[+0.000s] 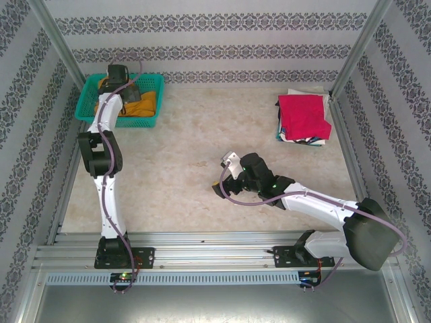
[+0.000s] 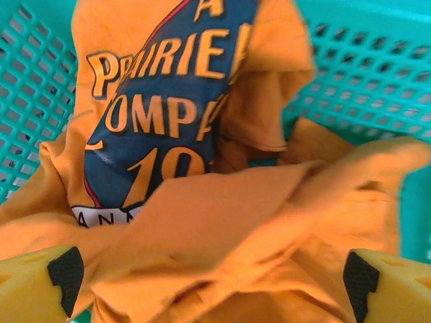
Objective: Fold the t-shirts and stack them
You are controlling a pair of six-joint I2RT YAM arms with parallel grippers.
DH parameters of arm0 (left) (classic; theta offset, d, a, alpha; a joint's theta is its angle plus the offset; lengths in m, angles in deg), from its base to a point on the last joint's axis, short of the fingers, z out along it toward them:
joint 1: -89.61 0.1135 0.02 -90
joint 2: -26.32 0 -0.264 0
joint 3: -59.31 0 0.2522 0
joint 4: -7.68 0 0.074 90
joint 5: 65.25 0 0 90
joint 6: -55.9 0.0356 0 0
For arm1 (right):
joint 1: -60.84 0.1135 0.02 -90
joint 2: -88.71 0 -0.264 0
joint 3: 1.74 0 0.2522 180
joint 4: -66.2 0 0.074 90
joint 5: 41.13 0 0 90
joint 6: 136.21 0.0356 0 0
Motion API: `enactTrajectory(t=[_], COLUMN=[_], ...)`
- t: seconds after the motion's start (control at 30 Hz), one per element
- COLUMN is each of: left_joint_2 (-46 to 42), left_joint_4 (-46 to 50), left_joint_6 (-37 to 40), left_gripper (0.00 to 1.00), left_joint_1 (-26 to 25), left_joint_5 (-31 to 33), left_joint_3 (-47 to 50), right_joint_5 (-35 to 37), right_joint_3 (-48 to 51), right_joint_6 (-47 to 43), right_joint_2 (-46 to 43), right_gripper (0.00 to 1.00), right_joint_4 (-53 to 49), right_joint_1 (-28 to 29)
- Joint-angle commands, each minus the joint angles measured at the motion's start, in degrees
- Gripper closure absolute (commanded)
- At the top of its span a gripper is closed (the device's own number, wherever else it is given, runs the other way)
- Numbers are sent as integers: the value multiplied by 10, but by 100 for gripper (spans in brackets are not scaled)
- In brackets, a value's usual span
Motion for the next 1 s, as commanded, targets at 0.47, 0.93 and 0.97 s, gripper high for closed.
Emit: enactTrajectory(t=[0.47, 0.93, 0.97], left_joint_2=[-79, -399, -415], left_joint_4=[20, -139, -153], left_joint_6=[1, 100, 101], left_gripper=[100, 100, 100], left_joint_1=[4, -188, -201], left_joint_5=[-38, -12, -14], left_joint_3=[-93, 140, 157], right_joint_5=[6, -20, -20], right_joint_3=[-18, -44, -44], right_joint_6=[-6, 1, 1], right_joint_2=[19, 60, 61], right_gripper=[2, 2, 2], right_joint_4=[-2, 20, 21], right_joint_1=[11, 18, 18])
